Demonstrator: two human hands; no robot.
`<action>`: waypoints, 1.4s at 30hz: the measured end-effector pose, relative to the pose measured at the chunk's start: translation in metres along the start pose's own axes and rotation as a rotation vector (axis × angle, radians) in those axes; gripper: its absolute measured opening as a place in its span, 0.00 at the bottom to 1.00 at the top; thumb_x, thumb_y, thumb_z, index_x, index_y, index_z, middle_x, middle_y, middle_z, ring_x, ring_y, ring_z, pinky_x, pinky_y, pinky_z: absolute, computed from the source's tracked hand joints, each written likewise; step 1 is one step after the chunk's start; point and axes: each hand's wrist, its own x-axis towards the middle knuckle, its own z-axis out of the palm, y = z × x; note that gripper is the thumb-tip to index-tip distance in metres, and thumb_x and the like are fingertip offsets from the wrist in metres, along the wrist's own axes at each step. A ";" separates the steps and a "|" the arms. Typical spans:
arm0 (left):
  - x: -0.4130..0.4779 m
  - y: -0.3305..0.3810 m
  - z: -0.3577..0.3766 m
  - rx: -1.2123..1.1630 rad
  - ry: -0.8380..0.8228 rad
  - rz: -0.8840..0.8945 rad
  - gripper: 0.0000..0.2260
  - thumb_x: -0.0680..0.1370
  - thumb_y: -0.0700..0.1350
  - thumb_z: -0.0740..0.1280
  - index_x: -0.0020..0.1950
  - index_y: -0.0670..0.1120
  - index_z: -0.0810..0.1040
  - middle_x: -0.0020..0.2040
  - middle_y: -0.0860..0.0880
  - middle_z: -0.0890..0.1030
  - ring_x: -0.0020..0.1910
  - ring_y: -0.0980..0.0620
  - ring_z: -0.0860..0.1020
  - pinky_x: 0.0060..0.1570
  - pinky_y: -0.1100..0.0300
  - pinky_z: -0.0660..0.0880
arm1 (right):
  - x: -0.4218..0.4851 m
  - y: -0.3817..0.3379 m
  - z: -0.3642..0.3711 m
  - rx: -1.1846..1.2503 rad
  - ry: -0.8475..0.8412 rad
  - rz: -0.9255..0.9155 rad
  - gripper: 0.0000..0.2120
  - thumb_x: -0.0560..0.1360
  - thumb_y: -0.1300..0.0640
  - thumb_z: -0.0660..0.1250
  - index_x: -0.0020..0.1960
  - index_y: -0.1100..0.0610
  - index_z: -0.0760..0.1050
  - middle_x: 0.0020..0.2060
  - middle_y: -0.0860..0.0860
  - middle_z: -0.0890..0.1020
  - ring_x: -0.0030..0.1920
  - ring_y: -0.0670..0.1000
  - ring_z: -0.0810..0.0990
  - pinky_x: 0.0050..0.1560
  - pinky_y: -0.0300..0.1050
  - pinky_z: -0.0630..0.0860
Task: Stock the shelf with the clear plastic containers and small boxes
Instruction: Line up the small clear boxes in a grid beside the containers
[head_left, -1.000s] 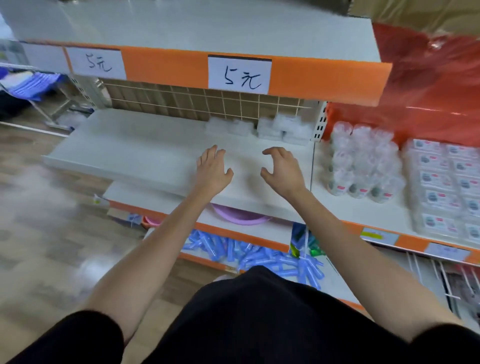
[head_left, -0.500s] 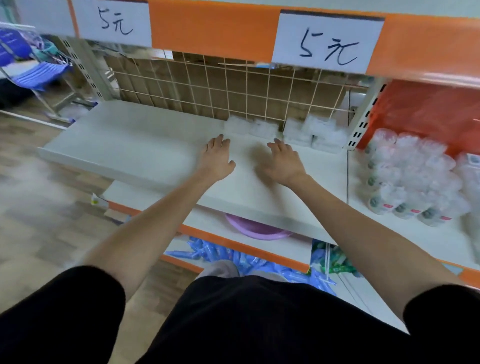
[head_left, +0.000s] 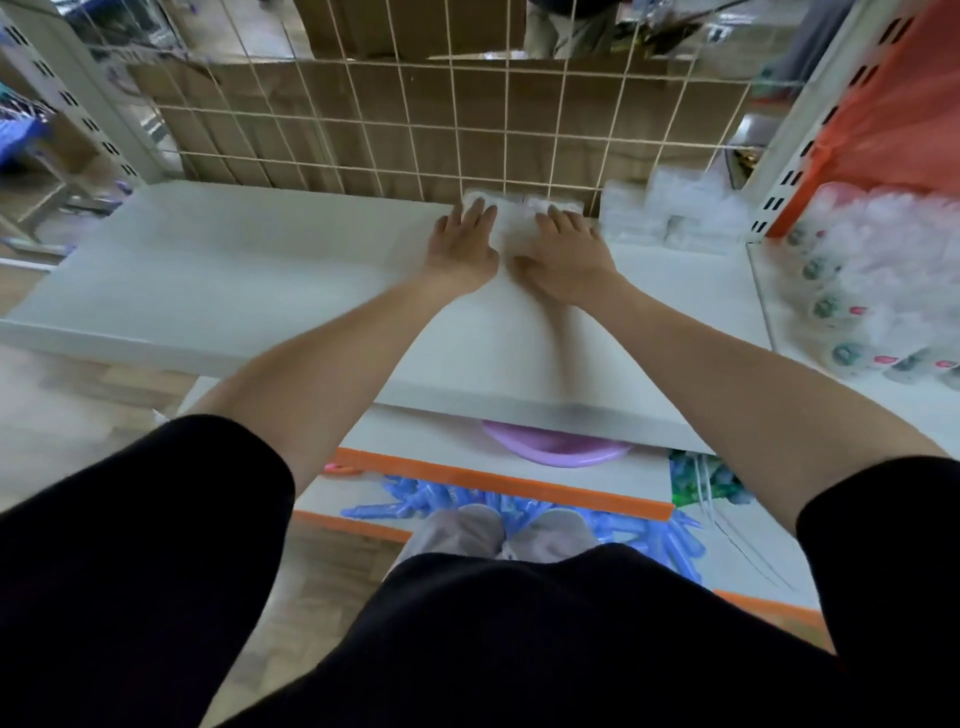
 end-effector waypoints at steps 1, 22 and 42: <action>-0.001 0.000 0.001 -0.004 0.027 0.010 0.25 0.80 0.44 0.58 0.77 0.44 0.58 0.79 0.45 0.56 0.75 0.43 0.57 0.71 0.50 0.56 | -0.004 0.000 0.000 -0.008 0.048 -0.009 0.31 0.80 0.44 0.58 0.78 0.58 0.56 0.77 0.55 0.61 0.77 0.58 0.57 0.74 0.55 0.55; -0.153 -0.023 -0.038 -0.226 -0.084 0.213 0.18 0.73 0.45 0.71 0.62 0.45 0.78 0.62 0.44 0.75 0.67 0.42 0.68 0.66 0.53 0.63 | -0.154 -0.030 -0.018 0.192 0.064 -0.064 0.19 0.64 0.54 0.80 0.52 0.54 0.80 0.58 0.53 0.79 0.60 0.56 0.75 0.56 0.47 0.66; -0.159 0.048 -0.072 -0.450 -0.044 0.196 0.29 0.68 0.45 0.76 0.68 0.44 0.73 0.63 0.47 0.78 0.63 0.44 0.71 0.63 0.57 0.63 | -0.201 0.021 -0.067 0.303 0.039 0.143 0.21 0.69 0.55 0.75 0.60 0.53 0.76 0.60 0.50 0.79 0.62 0.55 0.74 0.60 0.48 0.68</action>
